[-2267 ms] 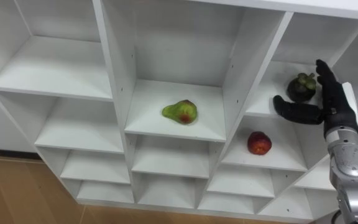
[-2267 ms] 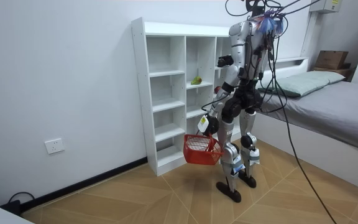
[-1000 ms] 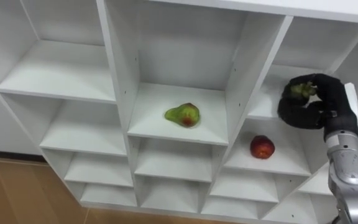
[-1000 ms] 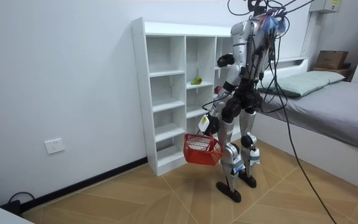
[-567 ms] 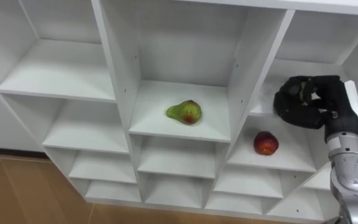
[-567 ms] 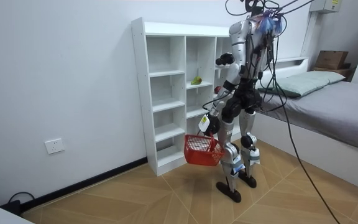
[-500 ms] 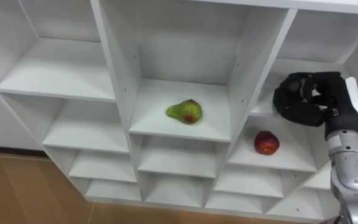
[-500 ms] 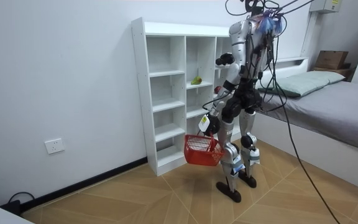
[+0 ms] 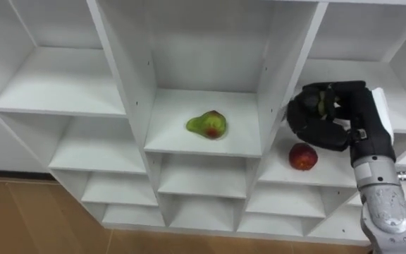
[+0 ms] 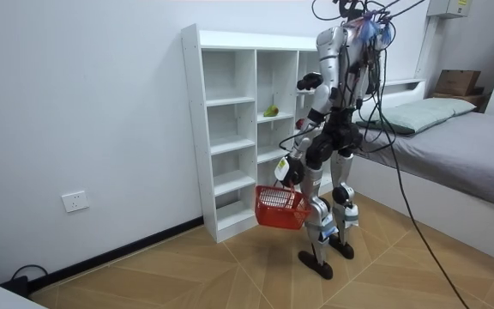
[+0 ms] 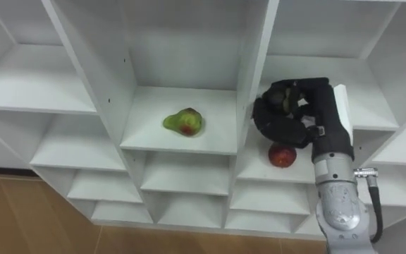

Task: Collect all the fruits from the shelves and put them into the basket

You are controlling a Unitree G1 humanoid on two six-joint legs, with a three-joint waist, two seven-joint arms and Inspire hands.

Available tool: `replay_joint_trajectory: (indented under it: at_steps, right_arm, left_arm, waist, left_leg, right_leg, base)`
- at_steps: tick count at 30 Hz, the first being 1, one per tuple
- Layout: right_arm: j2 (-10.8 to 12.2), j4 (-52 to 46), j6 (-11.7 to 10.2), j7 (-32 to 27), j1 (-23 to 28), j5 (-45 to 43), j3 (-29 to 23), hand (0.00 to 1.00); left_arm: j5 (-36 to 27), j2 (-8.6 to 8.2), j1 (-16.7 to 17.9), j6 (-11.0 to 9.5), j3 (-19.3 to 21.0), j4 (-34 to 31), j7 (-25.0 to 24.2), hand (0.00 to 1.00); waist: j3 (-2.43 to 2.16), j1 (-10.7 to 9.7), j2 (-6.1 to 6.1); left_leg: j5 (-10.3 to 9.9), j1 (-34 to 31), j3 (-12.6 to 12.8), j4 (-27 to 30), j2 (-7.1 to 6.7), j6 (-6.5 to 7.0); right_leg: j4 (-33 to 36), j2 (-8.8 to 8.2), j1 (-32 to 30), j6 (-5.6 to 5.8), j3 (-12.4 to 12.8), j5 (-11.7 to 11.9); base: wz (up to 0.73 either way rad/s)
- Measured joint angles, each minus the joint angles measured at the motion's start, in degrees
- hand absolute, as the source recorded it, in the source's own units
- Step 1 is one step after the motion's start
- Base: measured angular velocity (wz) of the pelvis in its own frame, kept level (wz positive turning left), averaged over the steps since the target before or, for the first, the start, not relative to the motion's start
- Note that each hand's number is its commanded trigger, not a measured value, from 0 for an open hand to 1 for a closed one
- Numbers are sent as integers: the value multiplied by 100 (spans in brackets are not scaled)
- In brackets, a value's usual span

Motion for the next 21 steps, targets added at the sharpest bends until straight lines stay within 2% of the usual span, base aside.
replay_joint_trajectory:
  at_steps: [3, 5, 8, 12, 18, 21]
  right_arm:
    - [-7, -142, 35, 188, 14, -7, 137, 100]
    - [20, -363, 121, 221, 163, 34, 207, 100]
    - [8, -571, 135, 384, 350, 88, 309, 100]
    - [73, -699, 183, 474, 440, 94, 454, 100]
    - [234, -786, 225, 502, 555, 128, 485, 100]
    - [235, -785, 242, 500, 590, 250, 514, 100]
  left_arm:
    - [-12, 3, -48, 2, -61, -1, 8, 100]
    - [-53, 3, -123, 0, -122, -4, 29, 100]
    - [-52, 4, -220, -2, -173, -8, 92, 100]
    - [-54, 11, -363, -10, -347, -8, 140, 100]
    - [-169, 19, -400, 21, -641, -7, 149, 100]
    - [-164, 16, -402, 72, -671, -10, 149, 100]
  waist:
    - [-9, -13, -13]
    - [-25, -25, -25]
    - [-33, -31, -47]
    - [-38, -31, -22]
    - [-49, -55, 19]
    - [-49, -53, 21]
  left_leg:
    - [1, -50, 106, -5, 3, 2]
    - [3, -117, 135, 6, 4, 6]
    - [3, -117, 184, 10, 17, 5]
    - [3, -121, 206, -29, 24, 5]
    - [2, -146, 209, -48, 36, 4]
    - [2, -161, 218, -47, 36, 4]
  right_leg:
    - [38, 3, -116, -1, 119, 0]
    - [115, -4, -231, -1, 132, 0]
    - [113, -5, -253, -7, 142, 5]
    - [113, 3, -311, -19, 139, 18]
    - [99, 12, -343, -22, 123, 20]
    - [99, 13, -343, -22, 131, 20]
  base:
    - [-20]
    - [-11]
    - [-11]
    - [-6]
    - [-1]
    - [0]
